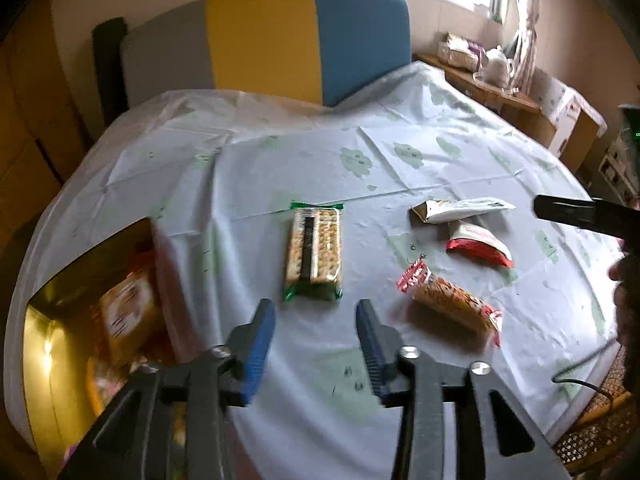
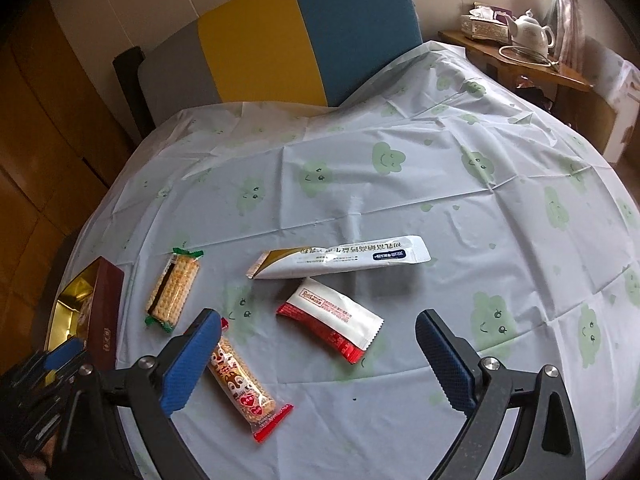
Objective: Organize snacks
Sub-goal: 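Grasp the green-ended cracker packet with the left tool, then grasp the white stick packet with the right tool while the left holds the cracker packet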
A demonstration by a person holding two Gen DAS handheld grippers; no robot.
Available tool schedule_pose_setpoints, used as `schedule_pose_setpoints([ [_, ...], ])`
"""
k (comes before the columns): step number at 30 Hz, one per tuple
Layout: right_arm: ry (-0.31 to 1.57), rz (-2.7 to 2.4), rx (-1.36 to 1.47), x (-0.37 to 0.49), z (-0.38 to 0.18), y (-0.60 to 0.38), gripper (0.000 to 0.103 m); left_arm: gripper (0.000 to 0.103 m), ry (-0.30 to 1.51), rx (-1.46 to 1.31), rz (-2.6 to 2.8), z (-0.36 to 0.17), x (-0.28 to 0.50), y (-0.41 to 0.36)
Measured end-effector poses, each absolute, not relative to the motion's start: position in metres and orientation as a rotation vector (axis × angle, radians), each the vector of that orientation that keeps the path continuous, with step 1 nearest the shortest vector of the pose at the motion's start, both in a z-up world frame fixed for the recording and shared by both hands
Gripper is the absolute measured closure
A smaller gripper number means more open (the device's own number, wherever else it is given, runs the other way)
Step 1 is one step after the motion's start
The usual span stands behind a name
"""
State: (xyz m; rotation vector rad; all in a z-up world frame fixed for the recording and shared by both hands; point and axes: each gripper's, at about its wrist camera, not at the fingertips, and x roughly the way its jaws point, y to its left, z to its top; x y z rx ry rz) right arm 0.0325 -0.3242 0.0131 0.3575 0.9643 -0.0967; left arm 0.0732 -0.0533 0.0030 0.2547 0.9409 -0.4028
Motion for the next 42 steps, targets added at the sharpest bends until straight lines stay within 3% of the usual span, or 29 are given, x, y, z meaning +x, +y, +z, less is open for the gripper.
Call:
schedule_pose_setpoints([
  [2,0.958,-0.095,0.356,0.032,0.015,-0.324,0.005,0.055,0.975,0.284,-0.405,-0.007,0.087,-0.064],
  [6,0.945,-0.107,0.379,0.031,0.018,-0.328,0.005,0.038,1.033,0.305,-0.417,-0.029,0.115,-0.078],
  [14,0.934,-0.137,0.528,0.03,0.015,-0.355,0.003,0.032,1.08,0.297,-0.398,-0.054,0.156,-0.089],
  [19,0.936,-0.14,0.57,0.03,0.012,-0.361,0.003,0.034,1.121,0.288,-0.36,-0.07,0.173,-0.092],
  [21,0.94,-0.137,0.585,0.031,0.011,-0.362,0.003,0.055,1.083,0.291,-0.376,-0.067,0.168,-0.092],
  [33,0.906,-0.209,0.652,0.023,0.01,-0.383,0.003,0.055,0.987,0.197,-0.434,-0.038,0.067,-0.078],
  [42,0.934,-0.25,0.665,0.021,0.0,-0.389,0.003,0.055,0.945,0.252,-0.437,-0.068,0.008,-0.077],
])
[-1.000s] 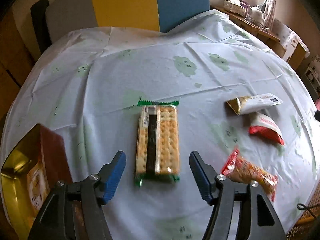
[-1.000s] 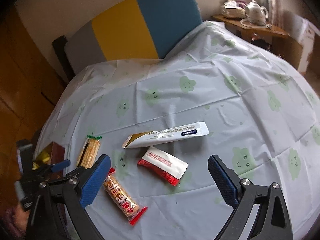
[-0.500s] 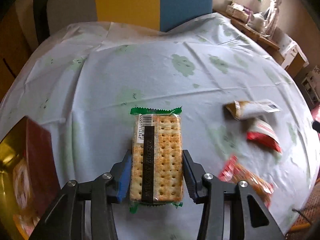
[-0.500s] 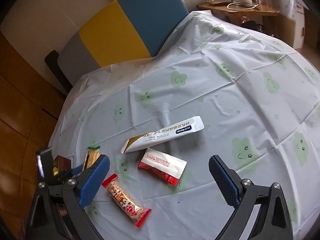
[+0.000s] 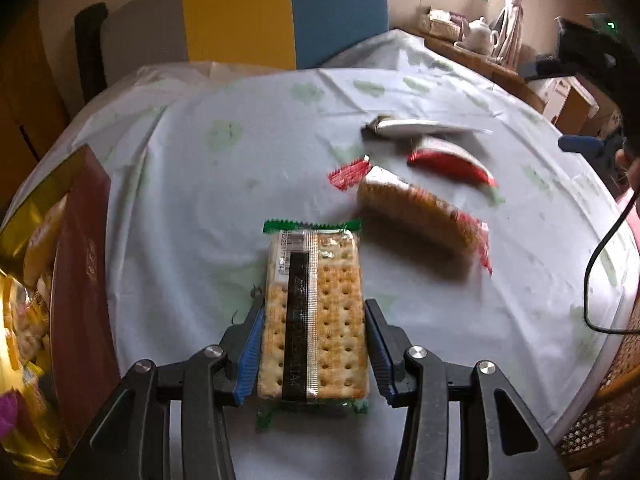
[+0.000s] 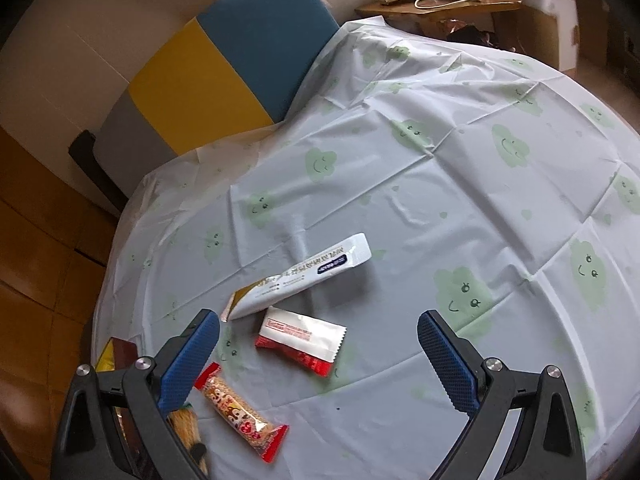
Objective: Organize snacks
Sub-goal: 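Grasp the white stick packet with the right tool while the left holds the cracker packet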
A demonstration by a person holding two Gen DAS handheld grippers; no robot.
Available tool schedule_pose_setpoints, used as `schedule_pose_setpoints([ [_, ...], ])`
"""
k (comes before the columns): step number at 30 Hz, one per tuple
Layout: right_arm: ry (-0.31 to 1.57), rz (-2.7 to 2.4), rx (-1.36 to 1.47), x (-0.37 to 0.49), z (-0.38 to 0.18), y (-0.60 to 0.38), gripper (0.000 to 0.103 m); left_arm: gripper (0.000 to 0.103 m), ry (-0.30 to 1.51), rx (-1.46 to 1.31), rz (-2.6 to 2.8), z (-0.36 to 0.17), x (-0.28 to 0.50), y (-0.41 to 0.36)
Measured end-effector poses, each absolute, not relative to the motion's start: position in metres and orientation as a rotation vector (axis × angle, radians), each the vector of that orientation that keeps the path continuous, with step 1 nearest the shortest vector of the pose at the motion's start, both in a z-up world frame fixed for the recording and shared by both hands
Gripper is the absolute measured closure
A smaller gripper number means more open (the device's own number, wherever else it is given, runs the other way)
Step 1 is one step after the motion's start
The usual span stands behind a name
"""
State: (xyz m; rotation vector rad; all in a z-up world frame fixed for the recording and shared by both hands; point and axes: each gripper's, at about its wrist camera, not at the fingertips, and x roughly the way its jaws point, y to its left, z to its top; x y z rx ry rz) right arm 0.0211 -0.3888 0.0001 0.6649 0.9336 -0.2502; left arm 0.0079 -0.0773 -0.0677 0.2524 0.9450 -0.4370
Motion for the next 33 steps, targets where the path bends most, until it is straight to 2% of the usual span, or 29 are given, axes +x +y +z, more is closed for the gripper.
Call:
schedule_pose_setpoints([
  [6,0.974,-0.202,0.671,0.025,-0.011,-0.381,0.006,0.055,0.902,0.247,-0.462,-0.071,0.004,-0.075],
  [8,0.995,-0.181,0.683,0.028,-0.017,-0.379,0.016,0.055,0.892,0.248,-0.465,-0.071,0.004,-0.074],
  [11,1.03,-0.168,0.777,0.034,-0.029,-0.381,0.025,0.055,0.884,0.244,-0.469,-0.073,0.002,-0.074],
  [18,1.057,-0.255,0.895,0.072,-0.056,-0.386,0.035,0.055,0.874,0.217,-0.484,-0.073,0.0,-0.069],
  [22,1.053,-0.277,0.969,0.095,-0.076,-0.383,0.048,0.055,0.873,0.208,-0.491,-0.073,0.001,-0.068],
  [25,1.01,-0.316,0.98,0.107,-0.079,-0.38,0.049,0.055,0.873,0.204,-0.492,-0.072,0.0,-0.066],
  [27,0.989,-0.299,0.972,0.116,-0.077,-0.378,0.057,0.055,0.873,0.2,-0.494,-0.073,0.0,-0.066],
  [29,1.006,-0.323,0.918,0.124,-0.076,-0.375,0.072,0.055,0.873,0.199,-0.494,-0.073,-0.001,-0.065],
  [31,1.036,-0.328,0.829,0.133,-0.077,-0.37,0.08,0.055,0.872,0.2,-0.494,-0.073,-0.001,-0.066],
  [33,1.037,-0.292,0.767,0.137,-0.07,-0.367,0.083,0.055,0.87,0.199,-0.494,-0.073,-0.002,-0.066],
])
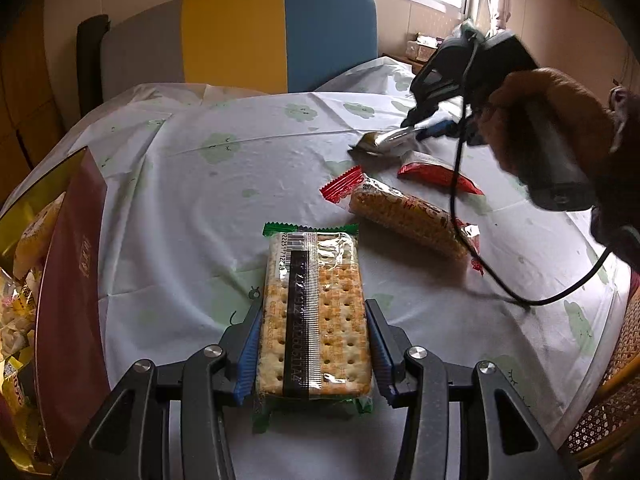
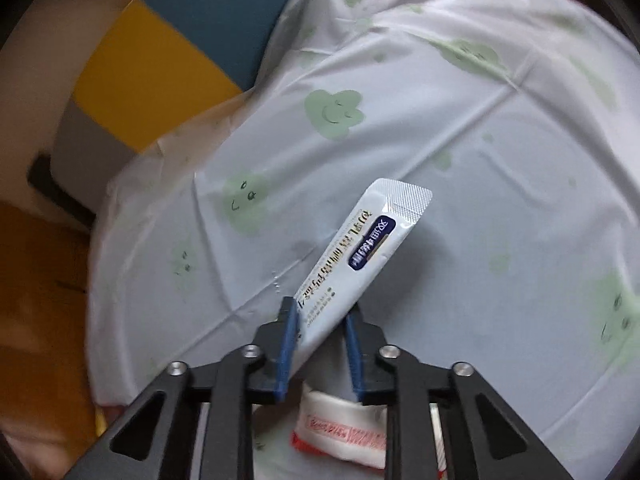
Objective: Organize snacks
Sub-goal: 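Grasp the white stick packet with the right tool while the left holds the cracker packet, then lift the white stick packet with the right tool while the left holds the cracker packet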
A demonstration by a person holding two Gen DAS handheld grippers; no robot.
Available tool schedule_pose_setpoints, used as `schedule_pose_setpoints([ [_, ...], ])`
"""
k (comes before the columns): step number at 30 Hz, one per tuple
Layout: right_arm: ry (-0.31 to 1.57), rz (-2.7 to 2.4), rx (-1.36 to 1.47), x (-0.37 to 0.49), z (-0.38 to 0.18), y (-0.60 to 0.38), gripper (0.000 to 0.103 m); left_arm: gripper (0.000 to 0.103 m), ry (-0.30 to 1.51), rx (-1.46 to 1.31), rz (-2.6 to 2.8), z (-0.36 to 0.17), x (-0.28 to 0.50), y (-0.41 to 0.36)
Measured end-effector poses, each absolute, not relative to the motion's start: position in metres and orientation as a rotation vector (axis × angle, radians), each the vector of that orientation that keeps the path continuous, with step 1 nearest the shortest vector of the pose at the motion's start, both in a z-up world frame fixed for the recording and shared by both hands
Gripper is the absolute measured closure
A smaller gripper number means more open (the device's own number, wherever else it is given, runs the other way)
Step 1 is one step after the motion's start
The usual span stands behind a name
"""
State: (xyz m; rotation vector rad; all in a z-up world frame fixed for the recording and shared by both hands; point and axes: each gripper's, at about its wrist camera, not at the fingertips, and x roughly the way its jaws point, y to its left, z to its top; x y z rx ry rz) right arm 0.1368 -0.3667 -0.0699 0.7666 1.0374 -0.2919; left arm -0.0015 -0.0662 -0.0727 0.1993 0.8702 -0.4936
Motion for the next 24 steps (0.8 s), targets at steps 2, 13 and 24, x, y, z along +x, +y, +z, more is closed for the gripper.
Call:
schedule_pose_setpoints([
  [2,1.01,-0.241,0.745,0.136,-0.056,-0.365,0.09,0.055,0.87,0.202,-0.492,-0.072,-0.001,-0.066],
  [13,1.012,0.056,0.368,0.087,0.042,-0.335,0.096,0.055,0.876,0.191,-0.491,-0.073,0.0,-0.066],
  [24,1.3,0.286,0.139,0.023,0.016,-0.307,0.096,0.055,0.88,0.194,-0.484,-0.073,0.002,-0.066],
])
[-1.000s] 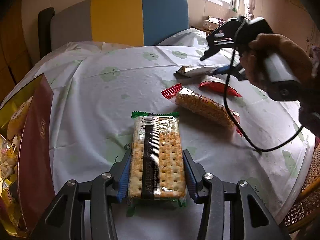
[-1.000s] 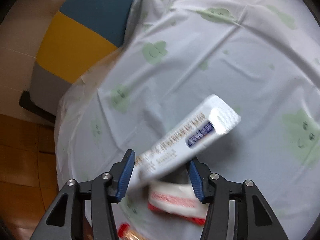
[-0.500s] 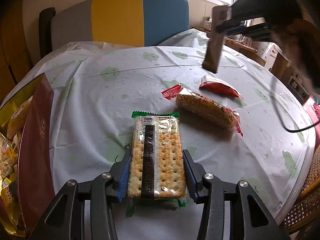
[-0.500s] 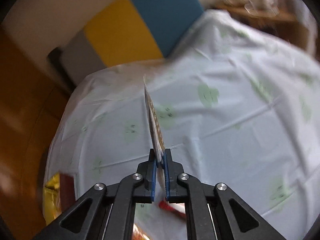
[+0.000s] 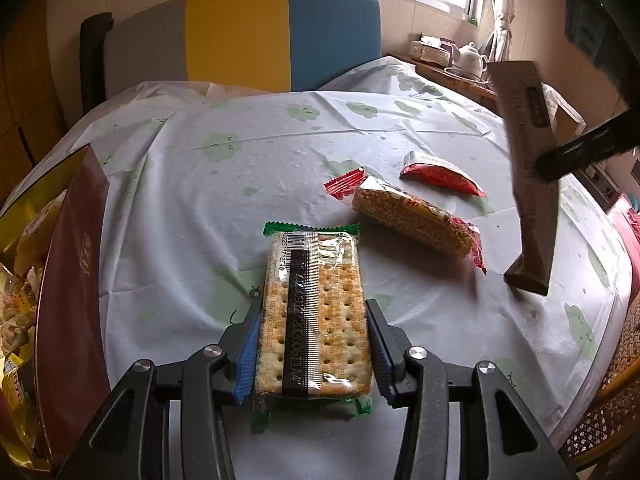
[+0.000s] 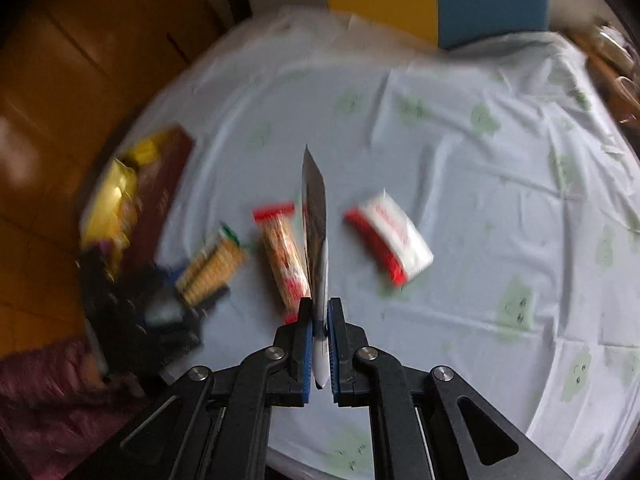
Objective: Organize snacks
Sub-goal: 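Lift the white stick packet with the right tool while the left holds the cracker packet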
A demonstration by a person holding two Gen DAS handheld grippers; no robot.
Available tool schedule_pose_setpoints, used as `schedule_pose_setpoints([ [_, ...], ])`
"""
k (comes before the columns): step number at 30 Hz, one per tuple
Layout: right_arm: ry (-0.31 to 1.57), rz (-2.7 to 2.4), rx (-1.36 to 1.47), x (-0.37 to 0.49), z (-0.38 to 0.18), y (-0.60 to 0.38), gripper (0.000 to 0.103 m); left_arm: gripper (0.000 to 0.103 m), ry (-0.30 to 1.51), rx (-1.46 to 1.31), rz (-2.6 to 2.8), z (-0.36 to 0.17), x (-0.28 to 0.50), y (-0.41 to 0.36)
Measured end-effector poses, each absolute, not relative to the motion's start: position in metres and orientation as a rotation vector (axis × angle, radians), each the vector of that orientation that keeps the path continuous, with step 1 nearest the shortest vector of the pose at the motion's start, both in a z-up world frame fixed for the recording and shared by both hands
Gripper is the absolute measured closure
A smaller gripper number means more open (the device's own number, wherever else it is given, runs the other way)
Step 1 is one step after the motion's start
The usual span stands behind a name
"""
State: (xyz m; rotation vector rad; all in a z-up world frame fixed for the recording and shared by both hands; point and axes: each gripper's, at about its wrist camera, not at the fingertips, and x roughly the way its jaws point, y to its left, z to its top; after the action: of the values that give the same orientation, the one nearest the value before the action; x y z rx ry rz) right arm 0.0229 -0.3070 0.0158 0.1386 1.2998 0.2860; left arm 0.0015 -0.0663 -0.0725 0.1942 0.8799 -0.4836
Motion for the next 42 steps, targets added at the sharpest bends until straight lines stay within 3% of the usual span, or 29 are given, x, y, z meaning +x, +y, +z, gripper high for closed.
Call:
schedule_pose_setpoints([
  [3,1.318,0.214,0.182,0.032,-0.008,-0.308,0.085,0.055,0.886,0.199,-0.484,-0.072,0.002,-0.067],
  [7,1.329,0.111,0.235,0.042,-0.034,-0.317,0.03,0.055,0.884,0.204,-0.482,-0.073,0.003,-0.069],
  [8,1.328,0.077,0.225,0.042,-0.038,-0.319,0.029,0.055,0.883,0.205,-0.482,-0.073,0.003,-0.069],
  [13,1.318,0.011,0.184,0.036,-0.047,-0.324,0.029,0.055,0.878,0.203,-0.479,-0.074,0.002,-0.069],
  [15,1.299,0.019,0.151,0.035,-0.044,-0.321,0.036,0.055,0.877,0.201,-0.479,-0.074,0.001,-0.069],
  [17,1.289,0.091,0.113,0.032,-0.04,-0.307,0.054,0.055,0.877,0.201,-0.48,-0.074,0.001,-0.068],
  [25,1.327,0.126,-0.147,0.021,-0.058,-0.27,0.063,0.055,0.876,0.202,-0.477,-0.074,0.0,-0.068],
  [29,1.306,0.137,-0.148,0.018,-0.054,-0.275,0.073,0.055,0.881,0.205,-0.48,-0.073,0.0,-0.068],
  [42,1.29,0.153,-0.249,0.021,-0.059,-0.255,0.073,0.056,0.919,0.075,-0.526,-0.038,0.004,-0.042],
])
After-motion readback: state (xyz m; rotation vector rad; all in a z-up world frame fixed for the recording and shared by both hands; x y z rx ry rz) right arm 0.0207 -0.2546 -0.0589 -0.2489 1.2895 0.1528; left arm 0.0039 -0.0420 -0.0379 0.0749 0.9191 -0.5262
